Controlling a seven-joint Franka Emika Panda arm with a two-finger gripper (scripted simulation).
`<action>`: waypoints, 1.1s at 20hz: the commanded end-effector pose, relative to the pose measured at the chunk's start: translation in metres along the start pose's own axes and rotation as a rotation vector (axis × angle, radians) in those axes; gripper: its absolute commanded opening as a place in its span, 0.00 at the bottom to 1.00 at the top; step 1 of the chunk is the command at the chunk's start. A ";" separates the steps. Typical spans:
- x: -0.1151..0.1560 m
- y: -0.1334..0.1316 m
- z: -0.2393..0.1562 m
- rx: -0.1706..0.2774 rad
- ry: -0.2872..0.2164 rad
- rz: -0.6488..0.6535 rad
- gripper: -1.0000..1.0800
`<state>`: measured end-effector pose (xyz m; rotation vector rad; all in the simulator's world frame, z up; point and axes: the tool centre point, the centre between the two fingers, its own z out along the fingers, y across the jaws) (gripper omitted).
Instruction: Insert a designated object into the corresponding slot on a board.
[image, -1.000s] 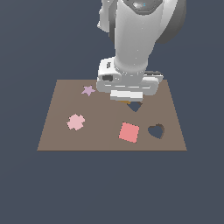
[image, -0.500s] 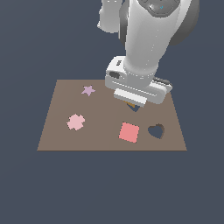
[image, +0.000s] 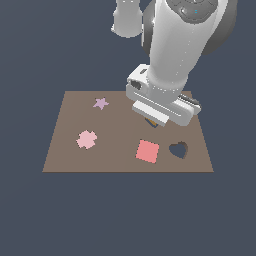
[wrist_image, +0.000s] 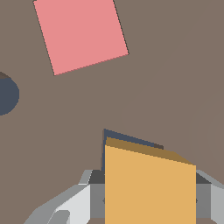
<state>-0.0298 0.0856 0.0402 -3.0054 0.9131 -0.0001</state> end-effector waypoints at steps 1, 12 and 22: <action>0.001 -0.002 0.000 0.000 0.000 0.032 0.00; 0.002 -0.005 0.004 0.000 0.000 0.062 0.00; 0.002 -0.005 0.010 0.000 0.000 0.064 0.96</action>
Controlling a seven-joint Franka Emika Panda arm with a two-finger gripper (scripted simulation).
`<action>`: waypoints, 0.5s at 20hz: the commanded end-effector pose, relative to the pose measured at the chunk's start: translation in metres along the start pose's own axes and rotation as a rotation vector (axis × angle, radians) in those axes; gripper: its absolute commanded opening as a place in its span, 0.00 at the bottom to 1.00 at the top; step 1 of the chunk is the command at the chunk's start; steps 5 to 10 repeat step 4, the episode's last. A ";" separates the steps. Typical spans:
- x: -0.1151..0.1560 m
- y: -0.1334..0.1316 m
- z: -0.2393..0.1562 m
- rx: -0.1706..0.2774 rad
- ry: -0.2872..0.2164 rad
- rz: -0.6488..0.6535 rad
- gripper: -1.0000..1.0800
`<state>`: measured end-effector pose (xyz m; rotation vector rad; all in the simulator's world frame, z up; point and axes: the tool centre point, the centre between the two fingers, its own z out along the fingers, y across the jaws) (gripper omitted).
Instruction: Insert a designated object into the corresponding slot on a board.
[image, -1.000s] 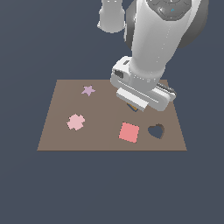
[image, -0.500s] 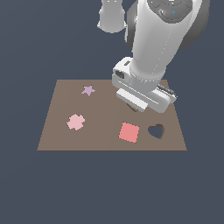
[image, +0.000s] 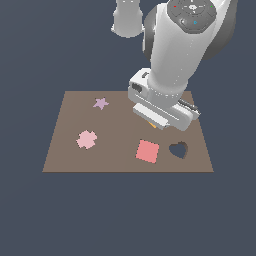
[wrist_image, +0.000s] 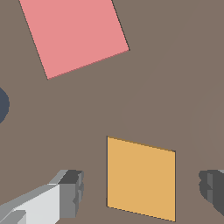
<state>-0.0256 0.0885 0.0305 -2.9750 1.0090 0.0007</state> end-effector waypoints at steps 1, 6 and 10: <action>0.000 0.000 0.000 0.000 0.000 0.000 0.96; 0.000 0.000 0.000 0.000 0.000 0.000 0.96; 0.000 0.000 0.000 0.000 0.000 0.000 0.96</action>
